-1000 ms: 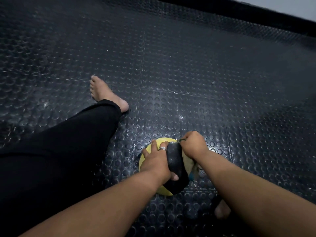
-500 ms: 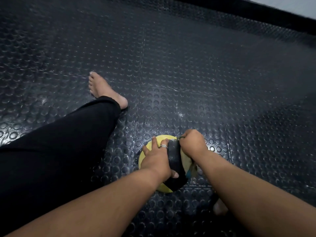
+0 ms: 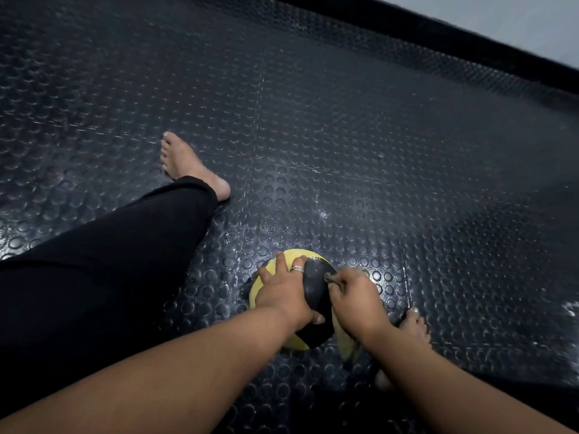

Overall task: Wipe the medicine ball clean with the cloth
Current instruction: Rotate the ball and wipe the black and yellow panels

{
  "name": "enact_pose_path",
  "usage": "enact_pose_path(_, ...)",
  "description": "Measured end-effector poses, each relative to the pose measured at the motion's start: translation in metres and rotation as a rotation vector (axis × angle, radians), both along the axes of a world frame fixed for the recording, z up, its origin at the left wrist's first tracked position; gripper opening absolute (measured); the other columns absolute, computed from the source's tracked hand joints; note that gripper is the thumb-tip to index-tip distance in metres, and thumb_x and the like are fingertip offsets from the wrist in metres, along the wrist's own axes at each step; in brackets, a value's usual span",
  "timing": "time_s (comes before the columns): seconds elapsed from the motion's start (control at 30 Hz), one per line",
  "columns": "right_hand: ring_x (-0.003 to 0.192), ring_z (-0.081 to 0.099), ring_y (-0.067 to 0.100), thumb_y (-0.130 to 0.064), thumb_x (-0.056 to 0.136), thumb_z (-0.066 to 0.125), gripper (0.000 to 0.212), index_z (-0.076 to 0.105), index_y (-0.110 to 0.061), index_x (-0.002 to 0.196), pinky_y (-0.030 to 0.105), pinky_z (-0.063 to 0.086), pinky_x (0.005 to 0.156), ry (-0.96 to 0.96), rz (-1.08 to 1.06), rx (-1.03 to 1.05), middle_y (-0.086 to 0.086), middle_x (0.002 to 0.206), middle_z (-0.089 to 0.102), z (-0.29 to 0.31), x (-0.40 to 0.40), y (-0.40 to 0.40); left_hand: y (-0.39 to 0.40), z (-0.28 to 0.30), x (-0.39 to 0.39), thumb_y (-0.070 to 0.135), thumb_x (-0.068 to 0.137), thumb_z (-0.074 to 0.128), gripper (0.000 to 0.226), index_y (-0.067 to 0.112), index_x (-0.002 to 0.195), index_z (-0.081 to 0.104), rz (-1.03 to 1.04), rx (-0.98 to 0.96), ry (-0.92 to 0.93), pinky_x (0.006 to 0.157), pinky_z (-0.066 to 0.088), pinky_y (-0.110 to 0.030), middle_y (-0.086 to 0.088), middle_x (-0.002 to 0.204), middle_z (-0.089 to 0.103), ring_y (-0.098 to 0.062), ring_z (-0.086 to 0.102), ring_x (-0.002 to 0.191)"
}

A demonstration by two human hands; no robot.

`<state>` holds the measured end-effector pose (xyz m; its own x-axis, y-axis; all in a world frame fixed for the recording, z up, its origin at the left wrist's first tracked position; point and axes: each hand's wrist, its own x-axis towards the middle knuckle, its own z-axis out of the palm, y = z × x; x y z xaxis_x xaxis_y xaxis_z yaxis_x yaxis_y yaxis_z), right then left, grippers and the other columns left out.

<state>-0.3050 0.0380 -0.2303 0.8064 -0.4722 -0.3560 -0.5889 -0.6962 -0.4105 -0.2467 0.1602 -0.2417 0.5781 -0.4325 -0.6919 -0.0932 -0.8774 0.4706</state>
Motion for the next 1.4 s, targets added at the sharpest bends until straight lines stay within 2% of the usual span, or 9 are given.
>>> enact_pose_path(0.17,0.086,0.058,0.022,-0.009,0.085,0.053,0.015,0.067,-0.015,0.088,0.02,0.035,0.07,0.015,-0.005,-0.009,0.008,0.094,0.063,-0.006,0.005,-0.012,0.007,0.005,0.019,0.046,0.073,0.081,0.096,0.035,0.15,0.024,-0.108,0.005,-0.057,0.111,0.036,-0.046,-0.004,0.149,0.025,-0.035,0.029,0.137)
enact_pose_path(0.33,0.087,0.054,0.023,-0.007,0.086,0.05,0.017,0.066,-0.012,0.09,0.023,0.038,0.074,-0.011,0.036,-0.064,0.007,0.096,0.057,-0.007,0.016,-0.012,0.011,0.0,0.033,0.045,0.064,0.086,0.097,0.023,0.144,0.035,-0.181,-0.026,-0.098,0.112,0.027,-0.059,-0.001,0.152,0.023,-0.032,0.012,0.144)
enact_pose_path(0.43,0.09,0.059,0.025,-0.007,0.085,0.051,0.019,0.068,-0.012,0.092,0.022,0.041,0.075,-0.006,0.004,-0.036,0.009,0.098,0.064,-0.008,0.03,-0.016,0.015,-0.004,0.037,0.042,0.064,0.088,0.092,0.026,0.137,0.035,-0.135,-0.126,-0.046,0.111,0.032,-0.049,-0.002,0.149,0.036,-0.026,0.033,0.138)
enact_pose_path(0.53,0.094,0.063,0.026,-0.007,0.085,0.053,0.018,0.069,-0.011,0.093,0.028,0.048,0.082,0.011,-0.052,0.005,0.008,0.099,0.069,-0.003,0.036,-0.016,0.017,-0.009,0.037,0.043,0.061,0.089,0.106,0.033,0.146,0.025,-0.052,-0.182,-0.01,0.107,0.039,-0.042,0.003,0.141,0.05,-0.024,0.049,0.128)
enact_pose_path(0.63,0.095,0.055,0.026,-0.009,0.088,0.051,0.019,0.067,-0.008,0.098,0.024,0.039,0.083,-0.014,-0.01,-0.045,0.007,0.097,0.053,0.001,0.025,-0.002,0.016,-0.015,0.032,0.038,0.059,0.092,0.105,0.028,0.145,0.033,0.009,-0.187,0.034,0.104,0.042,-0.033,0.001,0.134,0.056,-0.023,0.052,0.124)
enact_pose_path(0.73,0.093,0.053,0.026,-0.01,0.088,0.051,0.018,0.066,-0.006,0.098,0.024,0.035,0.079,-0.056,-0.009,-0.084,0.006,0.094,0.047,-0.002,0.009,0.006,0.012,-0.011,0.023,0.036,0.062,0.09,0.108,0.021,0.148,0.027,-0.025,-0.163,0.037,0.104,0.036,-0.027,-0.002,0.147,0.042,-0.023,0.042,0.133)
enact_pose_path(0.93,0.092,0.062,0.032,-0.006,0.083,0.053,0.02,0.07,-0.004,0.093,0.024,0.041,0.071,0.066,-0.106,-0.034,0.018,0.096,0.068,-0.014,0.04,-0.025,-0.002,-0.018,0.009,0.04,0.065,0.088,0.125,0.016,0.156,0.005,-0.057,-0.133,0.014,0.121,0.017,-0.041,-0.002,0.164,0.0,-0.027,0.005,0.15)
enact_pose_path(1.2,0.092,0.055,0.026,-0.007,0.084,0.054,0.016,0.067,-0.005,0.093,0.028,0.042,0.083,-0.102,-0.013,-0.064,0.011,0.1,0.056,-0.004,0.001,0.008,-0.008,-0.023,0.01,0.038,0.067,0.085,0.113,0.021,0.155,0.016,-0.011,-0.142,-0.015,0.119,0.024,-0.045,-0.002,0.164,0.006,-0.026,0.009,0.15)
enact_pose_path(1.4,0.084,0.059,0.025,-0.006,0.086,0.052,0.018,0.069,-0.005,0.093,0.019,0.035,0.064,0.024,-0.18,-0.044,0.014,0.094,0.067,-0.012,0.035,-0.023,-0.007,-0.017,0.009,0.04,0.068,0.087,0.122,0.019,0.157,0.005,-0.032,-0.122,0.003,0.121,0.019,-0.044,0.0,0.164,-0.003,-0.028,0.006,0.151)
